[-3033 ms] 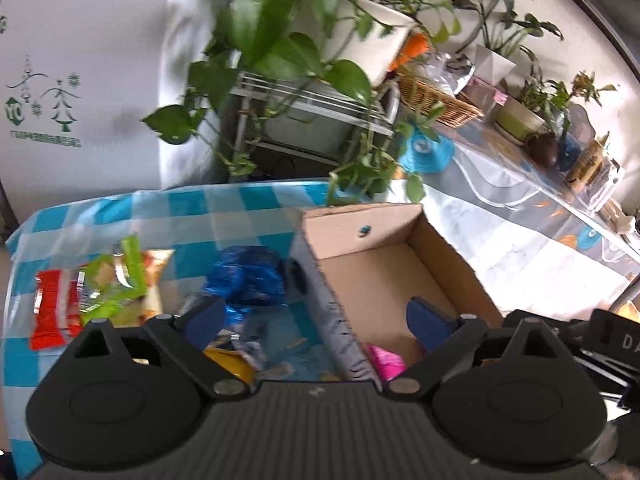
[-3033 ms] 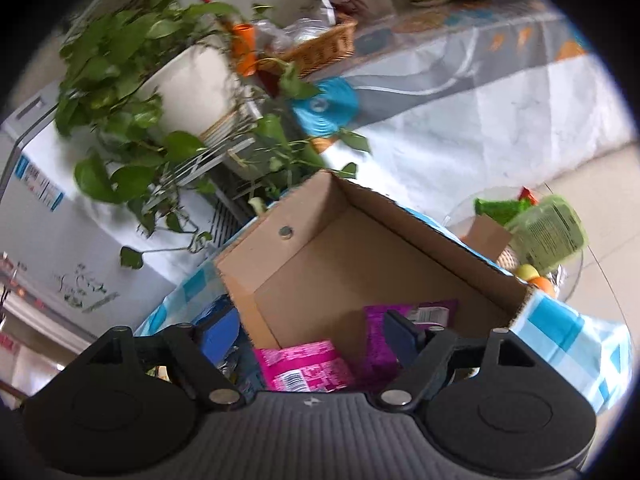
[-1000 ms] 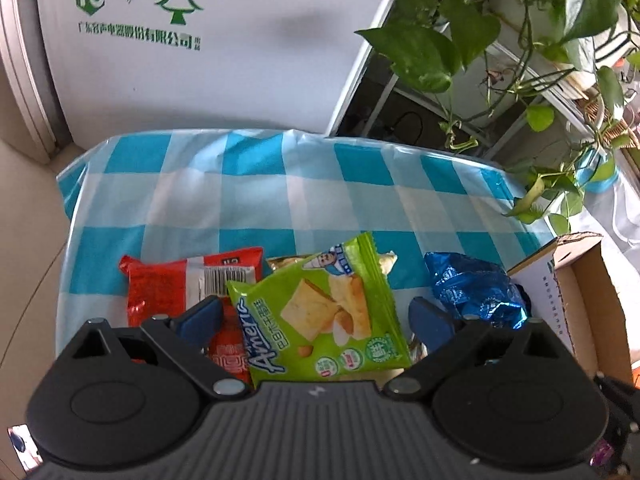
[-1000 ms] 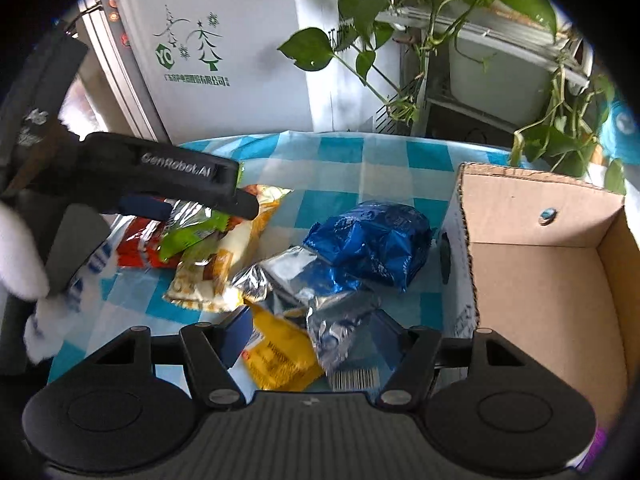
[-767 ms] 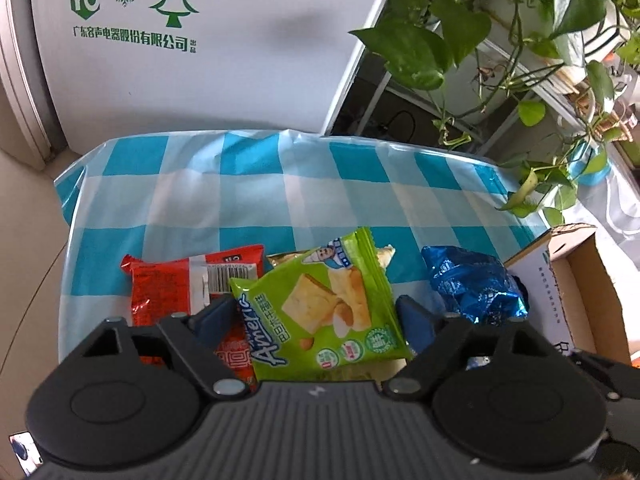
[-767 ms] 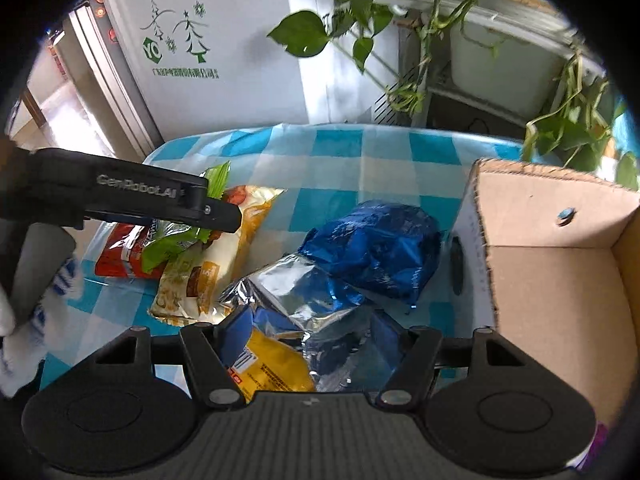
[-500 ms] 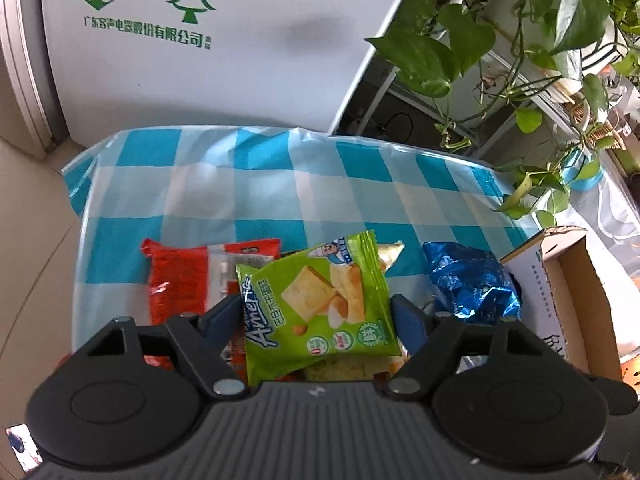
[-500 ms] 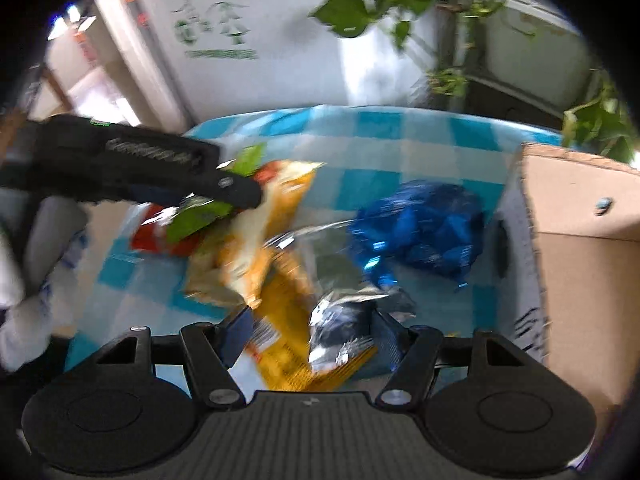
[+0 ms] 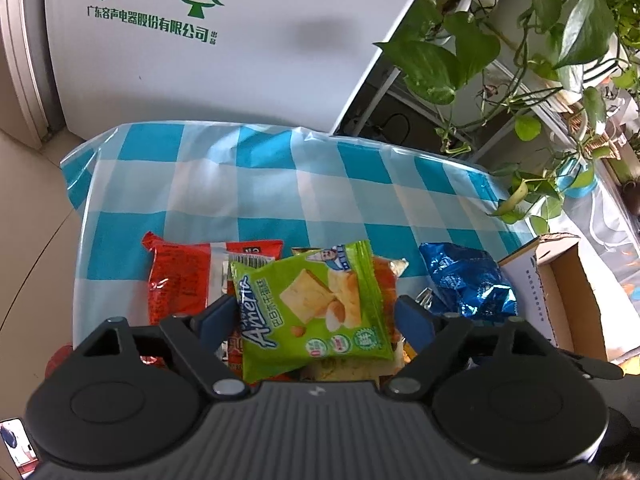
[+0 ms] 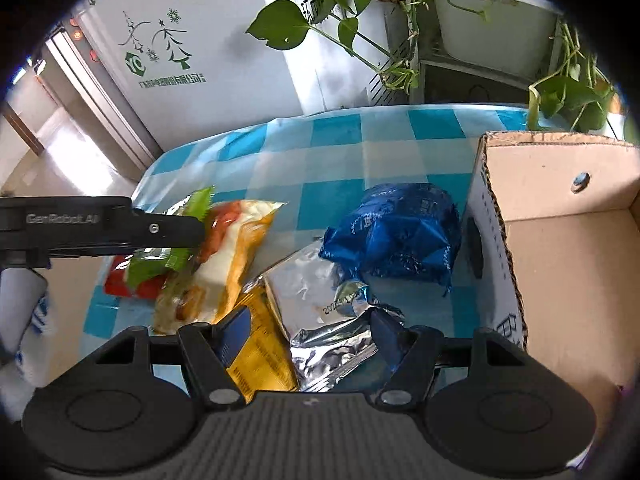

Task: Organize snacks
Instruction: 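Lower left gripper onto the green cracker bag and close while right gripper nears the silver bag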

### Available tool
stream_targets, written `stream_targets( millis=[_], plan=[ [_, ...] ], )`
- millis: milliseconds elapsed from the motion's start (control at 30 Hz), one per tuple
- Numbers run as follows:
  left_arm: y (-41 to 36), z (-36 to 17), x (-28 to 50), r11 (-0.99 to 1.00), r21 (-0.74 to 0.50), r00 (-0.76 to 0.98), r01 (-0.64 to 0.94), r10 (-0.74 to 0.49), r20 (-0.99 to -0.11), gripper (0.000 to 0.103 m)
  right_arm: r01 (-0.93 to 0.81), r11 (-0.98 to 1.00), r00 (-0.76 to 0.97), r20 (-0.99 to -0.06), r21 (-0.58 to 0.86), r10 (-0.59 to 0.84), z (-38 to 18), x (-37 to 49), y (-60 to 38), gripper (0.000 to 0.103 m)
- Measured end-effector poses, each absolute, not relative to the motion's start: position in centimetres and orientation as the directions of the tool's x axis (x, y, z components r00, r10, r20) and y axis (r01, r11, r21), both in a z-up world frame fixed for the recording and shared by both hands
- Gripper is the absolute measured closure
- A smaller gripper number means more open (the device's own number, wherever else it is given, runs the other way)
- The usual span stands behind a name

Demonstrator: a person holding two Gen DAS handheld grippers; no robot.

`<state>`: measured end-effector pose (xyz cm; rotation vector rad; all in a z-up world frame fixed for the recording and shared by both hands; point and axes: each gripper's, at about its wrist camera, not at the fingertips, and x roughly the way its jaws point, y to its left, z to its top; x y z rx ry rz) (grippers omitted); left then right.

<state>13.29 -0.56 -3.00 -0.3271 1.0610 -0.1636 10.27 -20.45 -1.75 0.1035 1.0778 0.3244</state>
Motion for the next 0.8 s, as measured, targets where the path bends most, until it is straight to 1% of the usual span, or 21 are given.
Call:
stream_targets(
  millis=[33, 100, 167, 200, 300, 400, 500, 600, 767, 800],
  plan=[
    [-0.6, -3.1, 13.4, 0.942, -0.334, 0.481, -0.023, -0.282, -0.83, 0.017, -0.214, 0.947, 0.424, -0.851, 0.239, 0.31, -2.0, 10.5, -20.3, 0.025],
    [-0.9, -3.2, 13.5, 0.946, -0.323, 0.478, -0.016, -0.276, -0.834, 0.015, -0.212, 0.949, 0.422, -0.854, 0.235, 0.306, -2.4, 10.9, -20.1, 0.023],
    [-1.2, -3.3, 13.5, 0.951, -0.31, 0.476, -0.007, -0.27, -0.837, 0.01, -0.214, 0.949, 0.424, -0.853, 0.232, 0.305, -2.4, 11.1, -19.8, 0.022],
    [-1.4, -3.3, 13.5, 0.951, -0.309, 0.478, -0.006, -0.269, -0.836, 0.009, -0.215, 0.95, 0.426, -0.853, 0.227, 0.3, -2.4, 11.1, -19.7, 0.022],
    [-1.7, -3.2, 13.6, 0.951, -0.309, 0.478, -0.008, -0.268, -0.836, 0.009, -0.209, 0.958, 0.426, -0.864, 0.195, 0.268, -2.3, 11.3, -19.3, 0.022],
    [-1.8, -3.3, 13.7, 0.95, -0.311, 0.476, -0.011, -0.269, -0.837, 0.008, -0.218, 0.953, 0.423, -0.859, 0.212, 0.288, -2.1, 11.6, -19.5, 0.022],
    [-2.1, -3.5, 13.6, 0.957, -0.291, 0.475, 0.001, -0.257, -0.842, 0.008, -0.201, 0.96, 0.423, -0.867, 0.193, 0.263, -2.6, 12.0, -20.0, 0.021],
    [-2.3, -3.6, 13.5, 0.96, -0.279, 0.477, 0.01, -0.25, -0.843, 0.008, -0.204, 0.96, 0.418, -0.87, 0.191, 0.262, -3.1, 12.4, -20.0, 0.019],
    [-2.7, -3.6, 13.4, 0.966, -0.256, 0.481, 0.036, -0.241, -0.843, 0.007, -0.207, 0.96, 0.414, -0.873, 0.188, 0.26, -3.8, 12.6, -19.6, 0.013],
    [-2.8, -3.6, 13.3, 0.967, -0.25, 0.482, 0.04, -0.238, -0.843, 0.007, -0.209, 0.96, 0.42, -0.869, 0.187, 0.261, -3.8, 12.5, -19.5, 0.013]
  ],
)
